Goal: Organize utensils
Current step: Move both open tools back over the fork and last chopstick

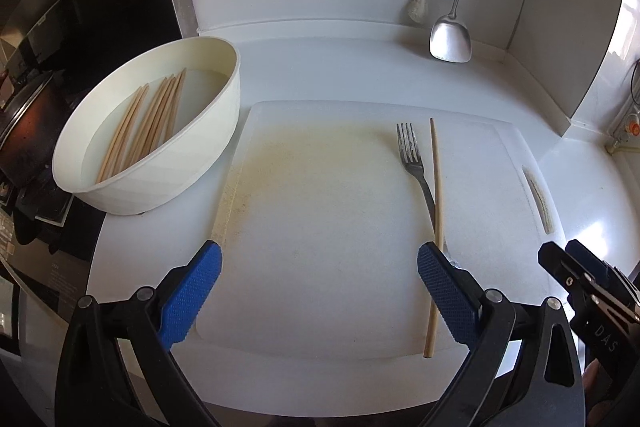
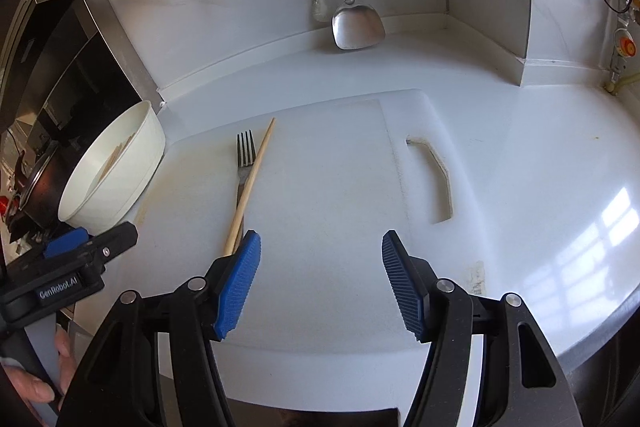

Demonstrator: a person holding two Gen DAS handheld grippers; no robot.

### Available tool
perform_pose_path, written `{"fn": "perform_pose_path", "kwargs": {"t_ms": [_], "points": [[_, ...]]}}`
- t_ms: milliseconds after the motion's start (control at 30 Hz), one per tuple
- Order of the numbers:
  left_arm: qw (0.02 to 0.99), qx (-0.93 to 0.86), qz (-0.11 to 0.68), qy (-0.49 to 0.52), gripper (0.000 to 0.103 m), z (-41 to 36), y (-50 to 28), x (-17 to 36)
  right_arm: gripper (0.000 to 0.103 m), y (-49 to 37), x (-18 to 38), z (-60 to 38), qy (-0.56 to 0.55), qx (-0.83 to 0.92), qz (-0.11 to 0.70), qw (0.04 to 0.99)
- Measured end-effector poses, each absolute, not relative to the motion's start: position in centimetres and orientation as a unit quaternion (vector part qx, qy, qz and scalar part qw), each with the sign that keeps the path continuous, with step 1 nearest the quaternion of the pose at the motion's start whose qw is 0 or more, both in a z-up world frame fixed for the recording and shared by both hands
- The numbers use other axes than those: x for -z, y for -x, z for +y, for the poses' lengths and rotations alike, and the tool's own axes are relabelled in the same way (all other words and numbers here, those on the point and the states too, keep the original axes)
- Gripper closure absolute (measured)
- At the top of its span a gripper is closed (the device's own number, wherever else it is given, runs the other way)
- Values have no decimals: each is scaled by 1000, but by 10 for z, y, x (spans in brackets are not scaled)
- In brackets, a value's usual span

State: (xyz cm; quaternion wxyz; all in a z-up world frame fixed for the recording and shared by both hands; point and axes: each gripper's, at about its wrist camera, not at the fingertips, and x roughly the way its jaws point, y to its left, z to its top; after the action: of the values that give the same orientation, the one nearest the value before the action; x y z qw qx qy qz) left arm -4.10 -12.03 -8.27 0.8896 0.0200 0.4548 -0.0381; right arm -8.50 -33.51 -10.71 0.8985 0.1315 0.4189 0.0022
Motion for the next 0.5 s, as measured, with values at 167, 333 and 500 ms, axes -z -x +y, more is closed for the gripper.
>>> {"fn": "perform_pose_path", "kwargs": {"t_ms": [167, 333, 500], "points": [[894, 23, 447, -18, 6, -106, 40, 94, 42, 66, 117, -316, -136, -13, 406, 903], [896, 16, 443, -9, 6, -88, 34, 106, 42, 58, 130, -287, -107, -20, 410, 906], [902, 18, 432, 3, 6, -78, 32, 115, 42, 59, 140, -265, -65, -18, 393, 917]]}}
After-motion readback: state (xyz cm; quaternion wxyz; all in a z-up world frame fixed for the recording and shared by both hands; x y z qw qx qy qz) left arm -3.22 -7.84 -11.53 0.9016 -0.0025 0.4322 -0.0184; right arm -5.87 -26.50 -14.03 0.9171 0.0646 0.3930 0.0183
